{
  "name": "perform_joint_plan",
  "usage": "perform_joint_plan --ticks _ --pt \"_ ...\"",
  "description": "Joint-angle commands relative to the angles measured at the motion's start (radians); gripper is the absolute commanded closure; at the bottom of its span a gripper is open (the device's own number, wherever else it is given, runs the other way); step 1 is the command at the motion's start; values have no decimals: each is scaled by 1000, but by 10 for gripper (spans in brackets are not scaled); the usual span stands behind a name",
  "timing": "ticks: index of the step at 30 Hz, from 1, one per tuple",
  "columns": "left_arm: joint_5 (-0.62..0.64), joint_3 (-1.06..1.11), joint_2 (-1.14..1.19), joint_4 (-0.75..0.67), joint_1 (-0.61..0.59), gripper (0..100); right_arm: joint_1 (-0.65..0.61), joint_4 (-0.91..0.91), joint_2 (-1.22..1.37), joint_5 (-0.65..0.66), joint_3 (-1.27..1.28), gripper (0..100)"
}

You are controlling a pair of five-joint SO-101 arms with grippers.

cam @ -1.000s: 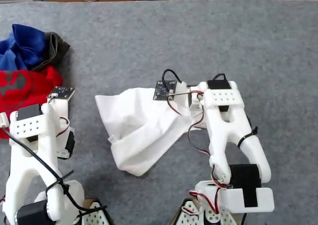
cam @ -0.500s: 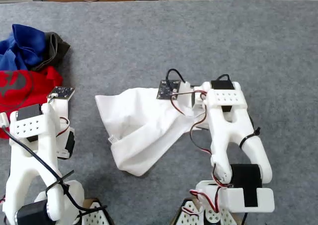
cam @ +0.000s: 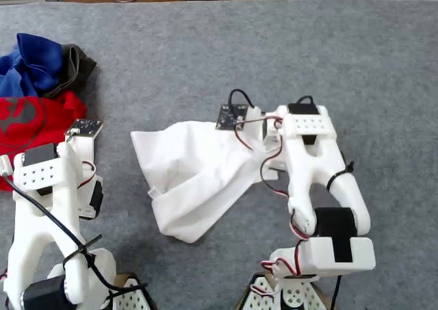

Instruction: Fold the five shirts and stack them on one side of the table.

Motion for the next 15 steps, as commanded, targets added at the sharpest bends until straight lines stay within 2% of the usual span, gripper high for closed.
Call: perform_joint_plan --ticks 1,9,15 --pt "-8 -12 -15 11 5 971 11 46 5 5 -99 969" --pt "-8 -12 -15 12 4 971 9 163 10 5 -179 965" --pt "-8 -12 -15 12 4 971 9 175 10 5 -185 868"
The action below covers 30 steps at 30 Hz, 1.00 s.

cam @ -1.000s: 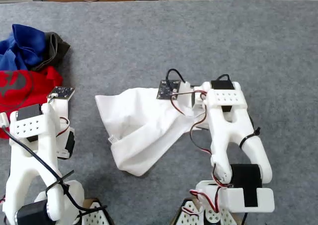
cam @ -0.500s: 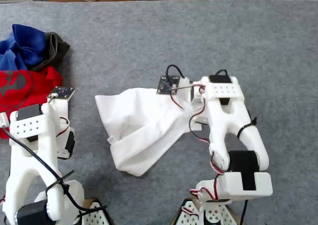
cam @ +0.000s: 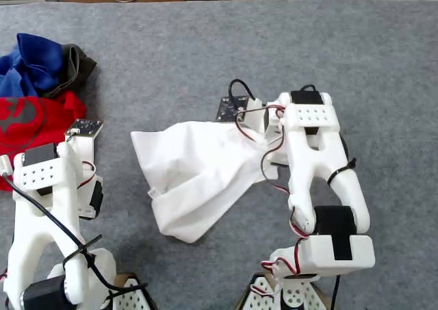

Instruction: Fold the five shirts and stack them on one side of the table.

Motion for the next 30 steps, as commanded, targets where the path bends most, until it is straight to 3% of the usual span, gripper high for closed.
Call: perform_joint_plan --ticks 1,19,25,30 --pt "-8 -12 -15 12 4 971 11 5 -2 5 -56 868" --pt "-6 -12 -20 12 2 971 43 -71 99 -17 -56 868" --pt "-11 -12 -15 12 -61 971 68 -87 125 -17 -58 869" --pt "-12 -12 -15 12 -67 971 58 -86 104 -17 -70 957"
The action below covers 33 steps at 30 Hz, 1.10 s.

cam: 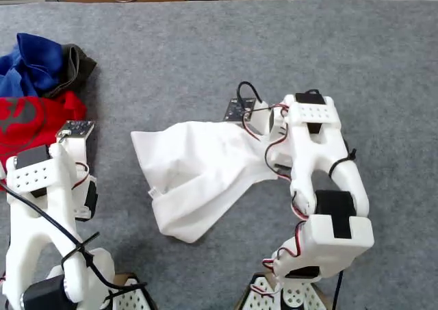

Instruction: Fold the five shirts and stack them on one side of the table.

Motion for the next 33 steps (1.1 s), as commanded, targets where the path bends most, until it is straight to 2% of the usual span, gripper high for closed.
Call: perform_joint_plan --ticks 1,9,18,23,26,30,33 --pt "-12 -12 -15 12 -12 971 6 -8 -28 -11 -77 978" --pt "-12 -10 -20 12 -12 971 2 57 -73 -52 -150 979" --pt "-12 -15 -23 12 -10 971 -12 221 -209 -147 -390 985" --pt "-12 -58 -23 41 -12 971 -11 315 -265 -281 -599 985" --pt "-12 -143 -23 91 -10 971 -9 393 -282 -365 -773 985" --pt "-12 -277 -17 146 -7 971 -11 542 -275 -408 -1023 985" --pt "-12 -352 -14 181 18 971 -2 563 -285 -479 -1161 985"
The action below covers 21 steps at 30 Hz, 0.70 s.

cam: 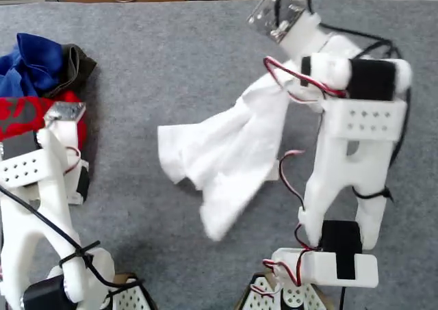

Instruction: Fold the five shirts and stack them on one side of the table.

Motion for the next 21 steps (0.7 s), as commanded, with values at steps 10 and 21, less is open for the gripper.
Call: perform_joint_plan --ticks 10,21 --pt "-6 -177 -14 26 317 967 23 23 -87 -213 -231 985" --pt "98 -180 -14 -74 650 893 98 -94 -85 -206 180 985"
